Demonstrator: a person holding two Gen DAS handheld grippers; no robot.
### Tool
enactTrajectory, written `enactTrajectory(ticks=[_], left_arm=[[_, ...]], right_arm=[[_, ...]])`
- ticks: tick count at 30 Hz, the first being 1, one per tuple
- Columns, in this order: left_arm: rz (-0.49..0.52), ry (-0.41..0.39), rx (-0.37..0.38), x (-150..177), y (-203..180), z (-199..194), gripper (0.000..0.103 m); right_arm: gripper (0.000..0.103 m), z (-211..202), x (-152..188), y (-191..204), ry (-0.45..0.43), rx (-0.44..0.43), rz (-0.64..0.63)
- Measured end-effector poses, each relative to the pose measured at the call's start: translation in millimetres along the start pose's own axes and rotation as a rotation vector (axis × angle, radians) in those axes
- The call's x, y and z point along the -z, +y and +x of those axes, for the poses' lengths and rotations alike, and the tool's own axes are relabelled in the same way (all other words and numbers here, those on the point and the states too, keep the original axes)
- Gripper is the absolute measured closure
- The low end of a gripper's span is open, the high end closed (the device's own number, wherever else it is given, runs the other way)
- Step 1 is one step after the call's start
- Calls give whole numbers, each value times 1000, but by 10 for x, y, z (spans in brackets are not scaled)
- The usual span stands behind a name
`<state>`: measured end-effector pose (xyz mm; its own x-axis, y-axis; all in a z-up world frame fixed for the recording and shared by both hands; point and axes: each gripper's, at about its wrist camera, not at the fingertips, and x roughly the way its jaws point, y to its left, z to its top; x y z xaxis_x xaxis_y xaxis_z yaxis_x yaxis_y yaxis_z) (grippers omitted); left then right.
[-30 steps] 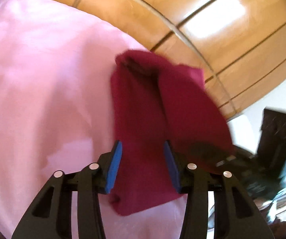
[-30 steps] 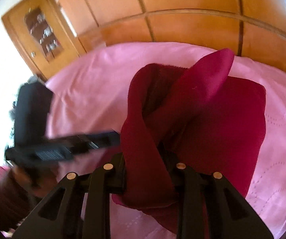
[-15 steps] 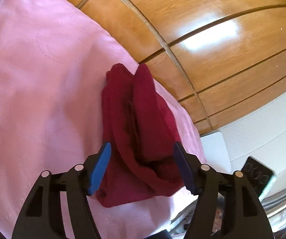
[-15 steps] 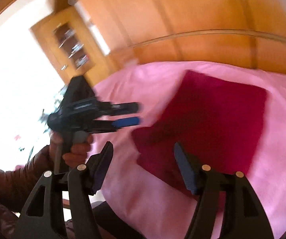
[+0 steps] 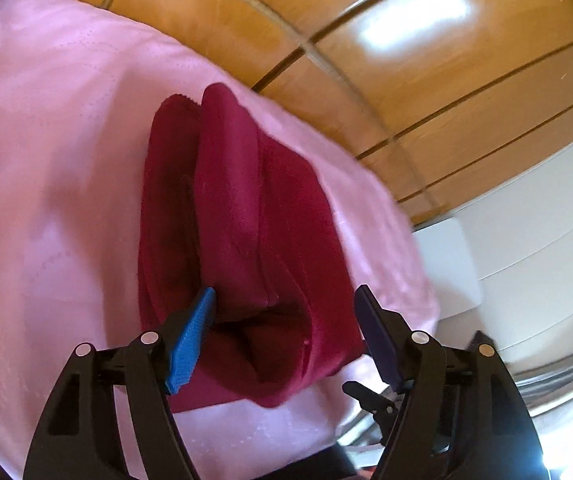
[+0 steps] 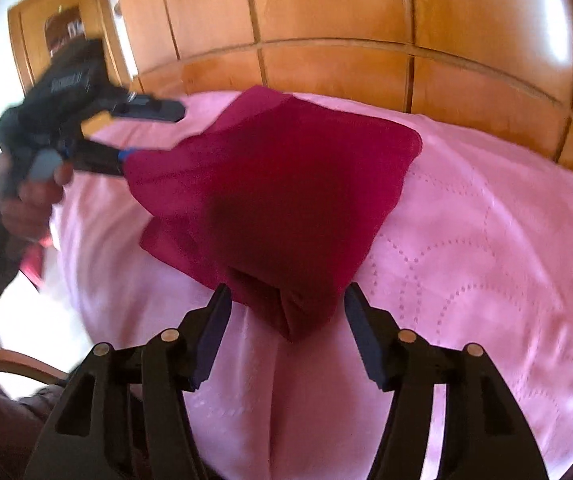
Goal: Fold small clothes
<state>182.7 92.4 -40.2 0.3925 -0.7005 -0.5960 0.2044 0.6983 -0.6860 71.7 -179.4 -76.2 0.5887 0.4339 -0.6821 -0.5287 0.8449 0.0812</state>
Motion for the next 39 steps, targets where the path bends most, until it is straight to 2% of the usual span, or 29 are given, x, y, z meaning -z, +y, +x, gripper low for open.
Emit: enactTrajectory(ticks=[1, 2, 4, 5, 6, 7, 8, 12, 16, 19, 22, 23, 24, 26, 27, 28, 30, 32, 36, 38, 39], left_arm=[[9, 10, -17, -17, -23, 31, 33], [19, 11, -47, -56, -40, 83, 37], [40, 10, -88, -74, -51, 90, 75], [55, 0, -89, -60, -52, 56, 76], [68, -15, -96, -61, -42, 36, 82], [95, -31, -125, -17, -42, -8, 99], [103, -39, -144, 34, 6, -53, 101], [5, -48, -156, 240, 395, -84, 102], [-63, 7, -255, 450, 688, 87, 103], [-87, -14, -247, 487, 758, -9, 103], [-96, -107, -210, 378, 724, -261, 103], [-93, -132, -182, 306, 685, -345, 103], [-87, -142, -155, 241, 648, -393, 101], [-86, -174, -137, 117, 589, -462, 77], [-98, -188, -128, 50, 576, -459, 52], [-123, -203, -108, -14, 566, -433, 43], [-141, -195, -64, -141, 564, -332, 43], [-136, -187, -75, -231, 487, -195, 43], [-113, -142, -91, -348, 409, 88, 44], [-78, -115, -88, -367, 352, 214, 66], [-52, -94, -99, -375, 315, 274, 83]], right_arm=[[63, 73, -1, 36, 5, 32, -20], [76, 110, 10, 49, 7, 51, -28], [85, 168, -12, 56, -3, 76, -29], [94, 140, 0, 37, -14, 73, -21], [95, 136, -17, 36, -16, 81, -22], [95, 109, 11, 9, -18, 84, -19], [95, 102, 28, -29, -20, 76, -7], [96, 94, 162, -65, -3, 66, -1], [96, 220, 217, -110, 22, 65, 20], [95, 190, 209, -144, 27, 54, 22], [83, 103, 188, -189, 35, 34, 15], [68, 63, 185, -214, 35, 29, 16], [62, 18, 182, -236, 29, 27, 17], [61, -95, 160, -289, 9, 38, 25], [57, -128, 149, -299, 3, 45, 30], [55, -164, 131, -322, -8, 54, 37], [51, -238, 88, -375, -36, 63, 60], [51, -278, 24, -394, -67, 68, 77], [51, -261, -204, -321, -126, 12, 75], [51, -181, -302, -192, -137, -5, 31], [51, -127, -342, -124, -139, -6, 8]])
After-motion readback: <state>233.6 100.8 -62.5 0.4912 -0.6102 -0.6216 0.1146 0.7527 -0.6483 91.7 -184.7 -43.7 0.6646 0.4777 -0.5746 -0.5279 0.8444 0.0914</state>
